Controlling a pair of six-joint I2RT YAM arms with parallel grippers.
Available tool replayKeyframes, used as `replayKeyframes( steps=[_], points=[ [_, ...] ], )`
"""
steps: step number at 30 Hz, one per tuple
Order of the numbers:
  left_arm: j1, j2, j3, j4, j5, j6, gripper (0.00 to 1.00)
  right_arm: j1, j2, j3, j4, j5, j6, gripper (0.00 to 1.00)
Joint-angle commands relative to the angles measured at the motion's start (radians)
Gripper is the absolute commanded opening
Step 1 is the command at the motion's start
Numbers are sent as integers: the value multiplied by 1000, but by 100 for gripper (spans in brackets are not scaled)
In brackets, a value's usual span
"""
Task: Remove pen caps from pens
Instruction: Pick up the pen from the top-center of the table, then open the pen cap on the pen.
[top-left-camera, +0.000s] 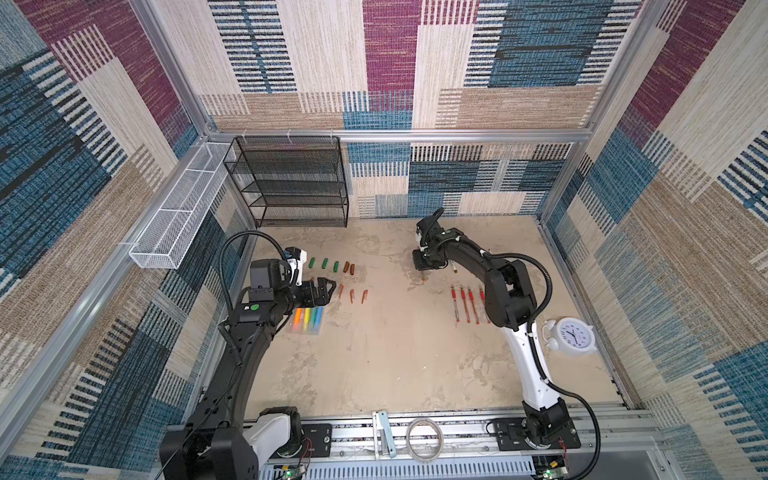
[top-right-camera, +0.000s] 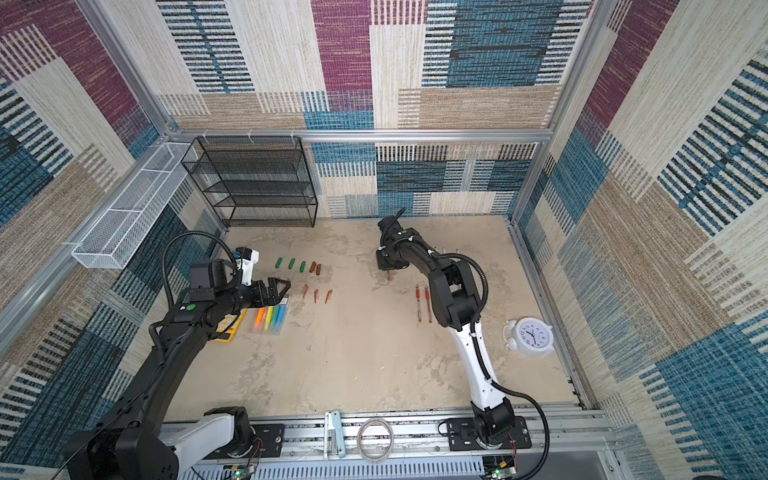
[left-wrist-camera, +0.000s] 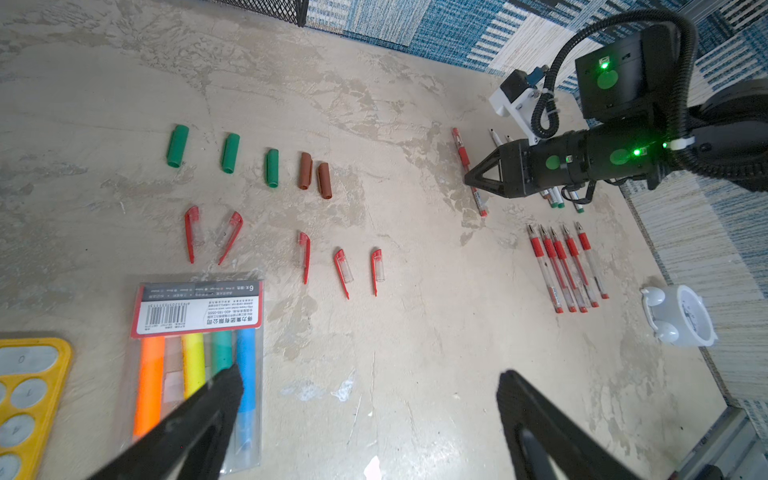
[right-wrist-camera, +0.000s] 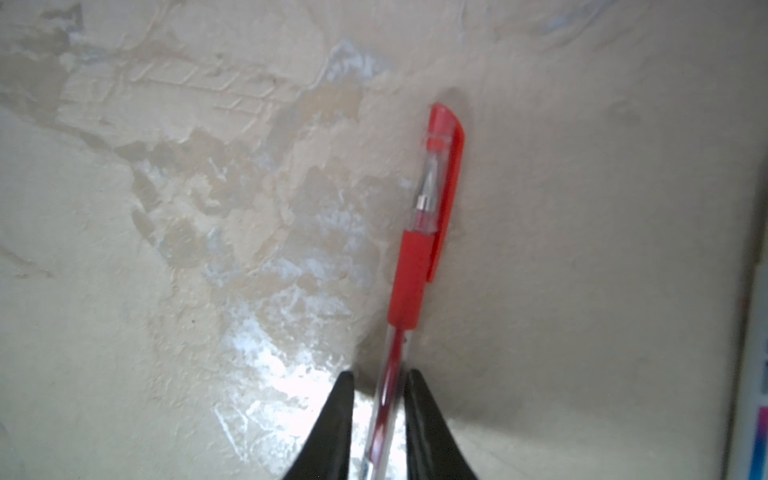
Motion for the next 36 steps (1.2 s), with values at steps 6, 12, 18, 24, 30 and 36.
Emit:
replayKeyframes(
  steps=[6,12,18,24,30,36],
  points=[
    [3,-5,2,18,12,-3,99,12,-36,-71,-69,68,4,9],
    [0,-10,-6,28,29,0,99,18,-102,-130,-30,40,10,3],
    [0,-9,-8,49,117,-9,99,38,-272,-307,108,-84,39,2],
    [-2,8,-9,97,288,-84,97,75,-483,-561,341,-228,110,3],
    [-2,47,-4,173,382,-217,95,124,-653,-774,574,-334,193,2],
    [-39,147,61,222,409,-360,89,194,-757,-902,750,-385,242,0]
  ],
)
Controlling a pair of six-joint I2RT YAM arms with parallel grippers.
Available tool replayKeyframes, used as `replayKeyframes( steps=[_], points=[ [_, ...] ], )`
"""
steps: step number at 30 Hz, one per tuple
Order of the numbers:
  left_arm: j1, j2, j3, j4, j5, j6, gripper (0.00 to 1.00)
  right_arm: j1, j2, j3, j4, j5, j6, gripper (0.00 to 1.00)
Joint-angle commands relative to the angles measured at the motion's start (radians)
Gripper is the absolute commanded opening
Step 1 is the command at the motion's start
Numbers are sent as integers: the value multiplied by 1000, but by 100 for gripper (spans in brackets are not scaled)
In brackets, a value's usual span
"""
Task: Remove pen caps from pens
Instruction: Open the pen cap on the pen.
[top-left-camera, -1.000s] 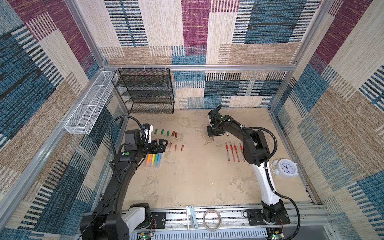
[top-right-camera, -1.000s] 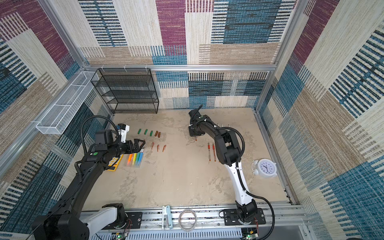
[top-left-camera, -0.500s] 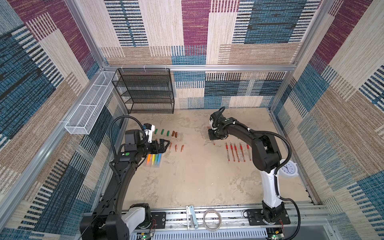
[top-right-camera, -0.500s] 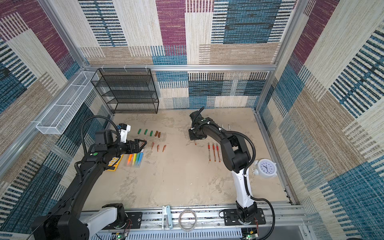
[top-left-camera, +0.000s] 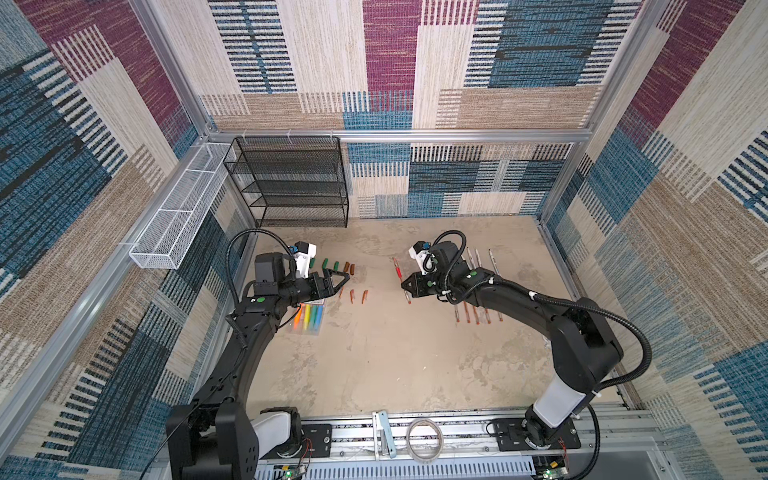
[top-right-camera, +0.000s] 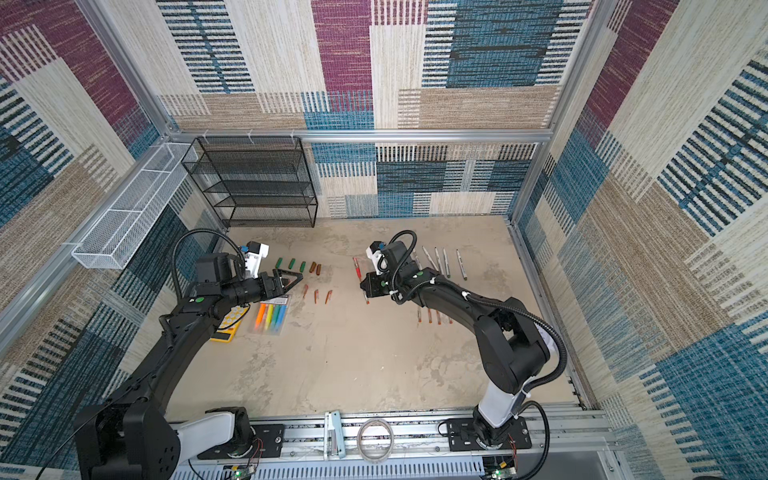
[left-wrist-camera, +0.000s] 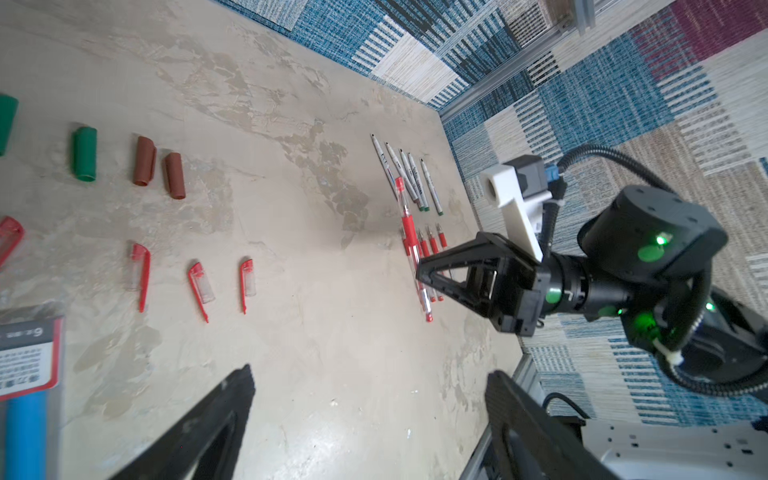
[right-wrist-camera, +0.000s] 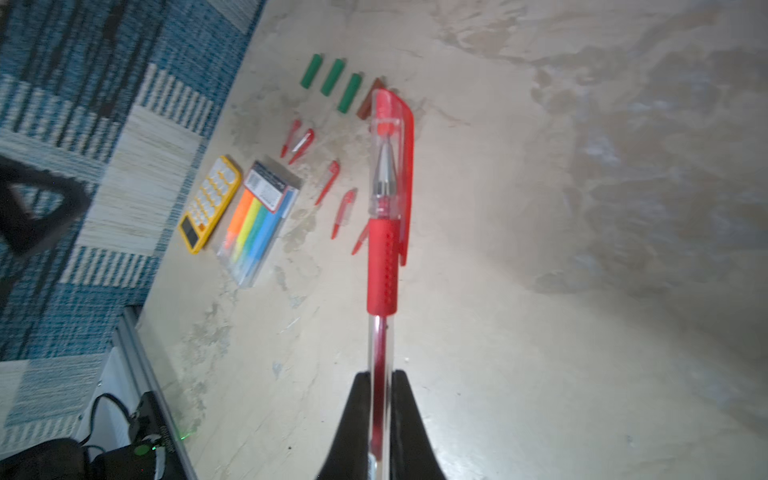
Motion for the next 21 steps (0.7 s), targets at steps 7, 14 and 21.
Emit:
replayKeyframes(
  steps=[7,14,21],
  points=[
    [-135,224,216,9,53,-123,84,72,-88,-90,262,-61,95,0],
    [-207,359,319,-28,57,-143,77,111,-80,-68,247,-48,98,0],
    [-222,394,344,-36,51,-154,52,128,-67,-56,239,-39,99,0]
  ],
)
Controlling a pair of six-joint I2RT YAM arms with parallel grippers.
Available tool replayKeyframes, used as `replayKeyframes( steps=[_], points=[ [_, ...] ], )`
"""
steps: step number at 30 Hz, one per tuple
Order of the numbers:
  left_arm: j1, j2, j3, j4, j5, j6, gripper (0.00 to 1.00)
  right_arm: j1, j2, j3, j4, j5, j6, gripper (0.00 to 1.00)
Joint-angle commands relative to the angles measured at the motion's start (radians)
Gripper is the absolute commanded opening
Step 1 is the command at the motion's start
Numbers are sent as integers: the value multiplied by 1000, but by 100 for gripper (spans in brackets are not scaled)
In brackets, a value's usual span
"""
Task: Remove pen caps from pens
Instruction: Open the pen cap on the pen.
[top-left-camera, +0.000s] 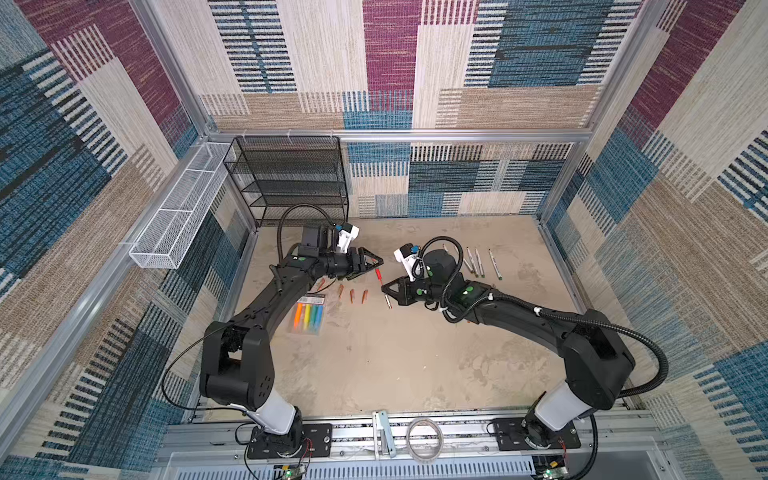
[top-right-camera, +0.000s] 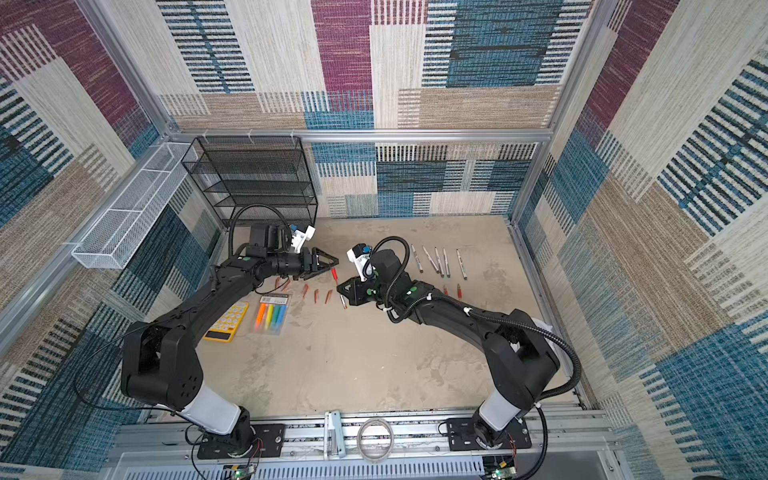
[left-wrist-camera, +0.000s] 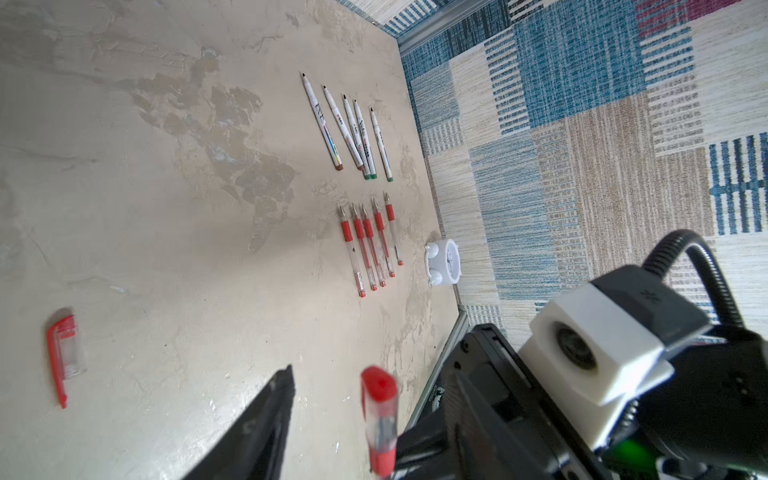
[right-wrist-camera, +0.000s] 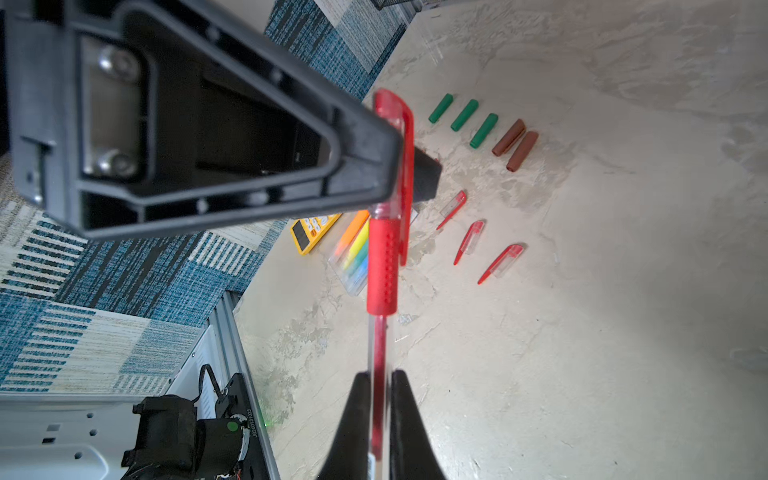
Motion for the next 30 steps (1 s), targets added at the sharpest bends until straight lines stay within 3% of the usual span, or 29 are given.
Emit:
replayKeyframes(
  steps=[1,8,11,14,19,22,25,30],
  points=[
    [1,8,5,-2,9,-38,47,3,12,17,20,1,15,0],
    [1,-5,-17,11,-4,-38,18,13,28,23,22,9,13,0],
    [1,-25,-25,4,-9,-21,0,17,34,26,27,-5,17,0],
    [-1,-30,-45,24,-13,-34,0,22,38,23,28,-2,14,3],
    [-1,-52,-54,11,-19,-19,0,21,48,34,16,-5,9,25],
    [-2,-55,-76,39,-18,-38,0,22,74,64,-6,5,-6,29],
    [-2,-66,-77,26,-18,-24,0,22,96,90,-20,0,-13,27],
    [-2,-67,-90,31,-41,-17,0,22,107,90,-23,-8,-16,5]
  ],
)
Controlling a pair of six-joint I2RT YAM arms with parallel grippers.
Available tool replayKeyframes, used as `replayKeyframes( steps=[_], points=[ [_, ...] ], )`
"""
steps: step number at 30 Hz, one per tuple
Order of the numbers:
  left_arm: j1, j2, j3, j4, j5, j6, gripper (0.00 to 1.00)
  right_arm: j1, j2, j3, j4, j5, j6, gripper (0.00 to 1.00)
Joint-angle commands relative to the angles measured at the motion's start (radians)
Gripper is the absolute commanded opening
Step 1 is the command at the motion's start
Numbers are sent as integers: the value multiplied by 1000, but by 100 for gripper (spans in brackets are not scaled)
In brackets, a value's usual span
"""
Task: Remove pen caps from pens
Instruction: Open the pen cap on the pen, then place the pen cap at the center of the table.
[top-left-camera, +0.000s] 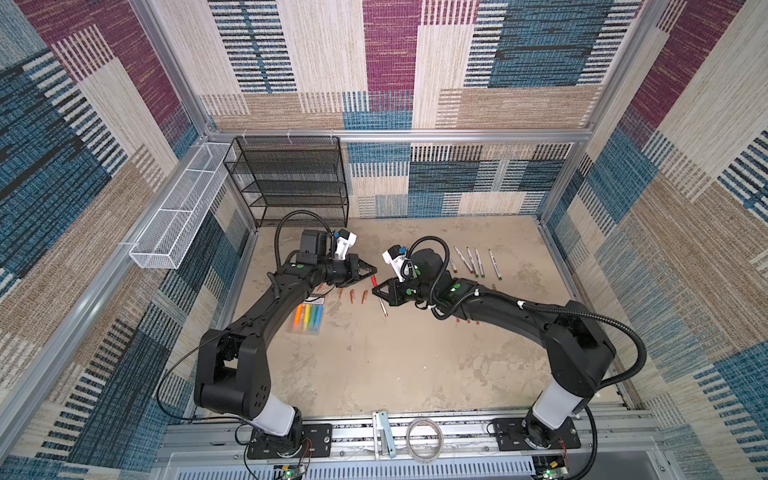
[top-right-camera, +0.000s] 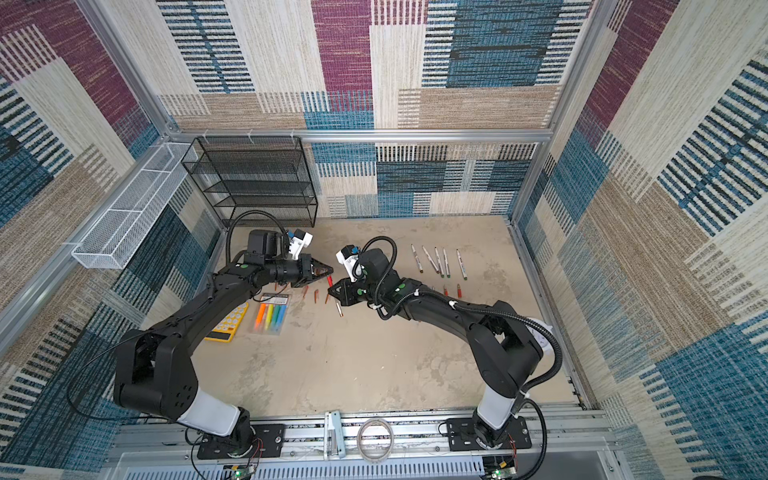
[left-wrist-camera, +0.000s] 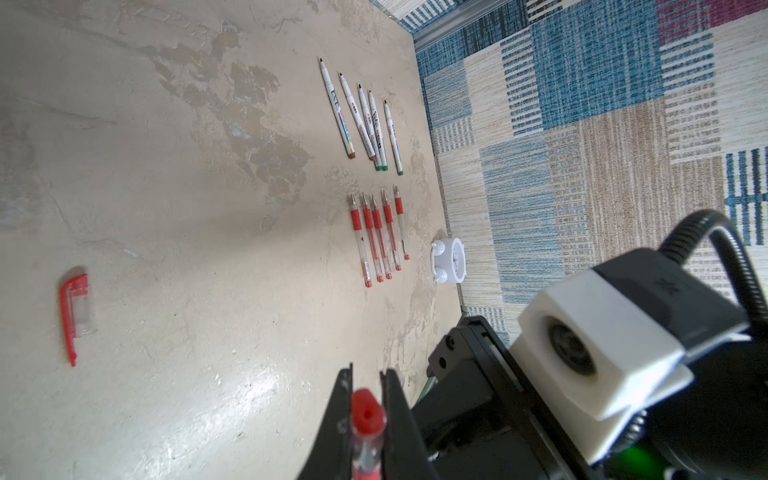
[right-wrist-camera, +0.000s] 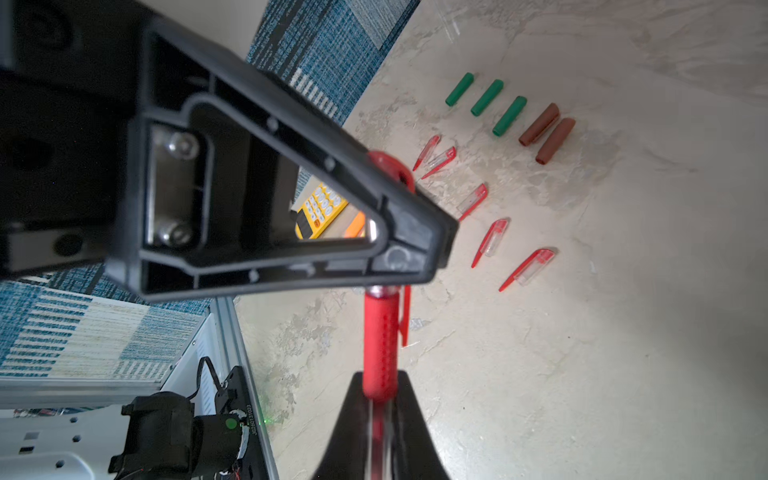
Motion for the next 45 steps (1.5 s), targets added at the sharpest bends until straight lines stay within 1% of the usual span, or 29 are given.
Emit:
replayKeyframes(
  steps=[1,3,6,10,14,17,19,21,24,28,31,40,45],
  points=[
    [0,-11,3,11,-8,19,0,-2,3,1,-5,-1,4,1],
    [0,-14,9,1,-12,37,0,-3,-15,-38,16,-10,14,0],
    [0,-3,6,14,-30,31,0,-3,-41,-113,39,-13,30,0],
    [0,16,38,-24,-41,57,0,2,-95,-235,71,-15,67,0],
    [0,58,58,-25,-60,50,0,4,-166,-354,101,12,88,0],
    [-1,88,87,-59,-63,65,0,4,-204,-391,81,38,92,0],
    [-6,113,98,-81,-86,82,0,4,-237,-416,70,71,87,0],
    [-25,146,112,-125,-133,109,0,1,-267,-421,35,122,76,0],
    [-66,182,137,-203,-224,193,0,-15,-305,-421,-8,162,85,0],
    [-90,244,150,-230,-280,232,0,-40,-341,-431,-43,188,83,0],
    [-105,309,203,-303,-350,281,0,-69,-358,-429,-96,208,100,0],
    [-118,448,306,-391,-398,303,0,-152,-395,-454,-162,229,97,0],
    [-119,502,336,-419,-428,288,0,-202,-356,-436,-196,237,70,0]
  ],
)
